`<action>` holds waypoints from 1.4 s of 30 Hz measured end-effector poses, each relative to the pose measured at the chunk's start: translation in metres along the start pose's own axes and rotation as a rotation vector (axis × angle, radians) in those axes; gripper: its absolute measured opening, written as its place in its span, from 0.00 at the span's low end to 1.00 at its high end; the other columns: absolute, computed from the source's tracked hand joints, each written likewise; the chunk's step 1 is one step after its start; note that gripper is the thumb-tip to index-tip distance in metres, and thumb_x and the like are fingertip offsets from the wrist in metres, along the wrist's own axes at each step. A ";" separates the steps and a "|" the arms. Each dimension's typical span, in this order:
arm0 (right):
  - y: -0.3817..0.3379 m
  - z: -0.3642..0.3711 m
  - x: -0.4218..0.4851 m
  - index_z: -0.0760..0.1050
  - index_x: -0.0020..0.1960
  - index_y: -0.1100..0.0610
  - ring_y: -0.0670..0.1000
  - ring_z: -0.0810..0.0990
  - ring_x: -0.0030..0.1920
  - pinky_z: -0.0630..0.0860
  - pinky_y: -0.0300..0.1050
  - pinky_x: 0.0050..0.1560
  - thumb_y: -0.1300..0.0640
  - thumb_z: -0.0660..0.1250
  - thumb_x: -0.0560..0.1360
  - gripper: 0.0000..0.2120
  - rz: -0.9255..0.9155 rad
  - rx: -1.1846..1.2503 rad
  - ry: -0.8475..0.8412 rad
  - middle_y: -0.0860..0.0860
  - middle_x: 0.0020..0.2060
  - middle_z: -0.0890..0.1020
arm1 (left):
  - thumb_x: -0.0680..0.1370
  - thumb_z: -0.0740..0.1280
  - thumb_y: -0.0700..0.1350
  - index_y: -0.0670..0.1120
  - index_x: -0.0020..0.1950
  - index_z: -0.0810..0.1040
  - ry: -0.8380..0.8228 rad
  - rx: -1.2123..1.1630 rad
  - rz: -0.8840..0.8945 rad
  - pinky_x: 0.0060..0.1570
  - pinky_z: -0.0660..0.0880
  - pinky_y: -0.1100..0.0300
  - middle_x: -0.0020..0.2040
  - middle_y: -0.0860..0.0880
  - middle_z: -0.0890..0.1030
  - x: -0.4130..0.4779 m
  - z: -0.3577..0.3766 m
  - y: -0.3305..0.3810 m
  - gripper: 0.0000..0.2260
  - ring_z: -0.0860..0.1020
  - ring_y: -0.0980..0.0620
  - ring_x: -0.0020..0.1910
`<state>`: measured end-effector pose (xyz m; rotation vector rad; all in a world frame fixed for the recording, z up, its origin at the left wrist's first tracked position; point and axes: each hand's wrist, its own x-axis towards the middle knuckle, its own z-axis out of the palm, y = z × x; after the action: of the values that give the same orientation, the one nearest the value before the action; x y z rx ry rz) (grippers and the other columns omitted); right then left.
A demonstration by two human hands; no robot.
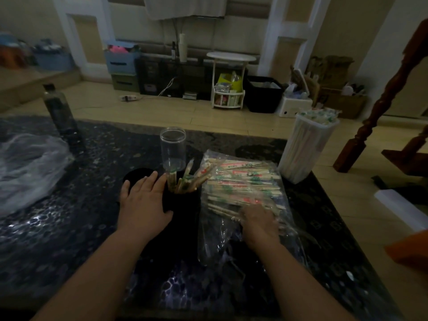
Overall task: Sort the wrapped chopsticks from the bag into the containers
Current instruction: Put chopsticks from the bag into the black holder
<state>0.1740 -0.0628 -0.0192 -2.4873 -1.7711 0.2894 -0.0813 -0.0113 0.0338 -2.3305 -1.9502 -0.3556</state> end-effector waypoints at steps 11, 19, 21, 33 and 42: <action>-0.005 0.000 0.001 0.68 0.70 0.54 0.60 0.71 0.65 0.70 0.52 0.63 0.57 0.63 0.78 0.21 0.030 -0.001 -0.060 0.57 0.66 0.73 | 0.73 0.67 0.61 0.55 0.79 0.53 -0.010 -0.006 0.000 0.75 0.43 0.45 0.80 0.53 0.55 0.000 -0.001 -0.001 0.39 0.55 0.50 0.77; -0.005 -0.005 -0.002 0.67 0.70 0.53 0.59 0.71 0.66 0.68 0.51 0.64 0.57 0.61 0.80 0.19 0.051 0.039 -0.085 0.57 0.67 0.72 | 0.73 0.67 0.61 0.54 0.79 0.53 -0.026 -0.002 -0.009 0.75 0.43 0.46 0.80 0.52 0.54 0.000 -0.004 0.001 0.39 0.54 0.50 0.78; -0.005 -0.006 -0.003 0.67 0.70 0.53 0.58 0.72 0.65 0.68 0.50 0.63 0.60 0.61 0.79 0.20 0.045 0.058 -0.071 0.56 0.66 0.74 | 0.73 0.67 0.61 0.54 0.79 0.53 -0.026 0.002 -0.007 0.75 0.43 0.46 0.80 0.52 0.54 0.000 -0.004 0.001 0.39 0.54 0.50 0.78; -0.006 -0.018 -0.013 0.66 0.73 0.54 0.58 0.73 0.66 0.70 0.49 0.65 0.62 0.60 0.76 0.25 0.045 0.041 0.037 0.56 0.66 0.75 | 0.73 0.68 0.60 0.54 0.79 0.53 -0.022 0.003 -0.008 0.75 0.43 0.46 0.80 0.52 0.55 0.000 -0.005 0.003 0.40 0.55 0.50 0.78; -0.012 -0.051 -0.017 0.66 0.74 0.52 0.59 0.72 0.68 0.69 0.50 0.66 0.44 0.55 0.82 0.23 -0.012 0.016 -0.127 0.57 0.71 0.71 | 0.72 0.68 0.61 0.54 0.79 0.52 -0.023 0.007 -0.007 0.76 0.43 0.45 0.80 0.53 0.54 0.002 -0.002 0.000 0.40 0.55 0.51 0.77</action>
<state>0.1673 -0.0721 0.0352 -2.4979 -1.8214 0.4691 -0.0810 -0.0104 0.0363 -2.3344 -1.9668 -0.3227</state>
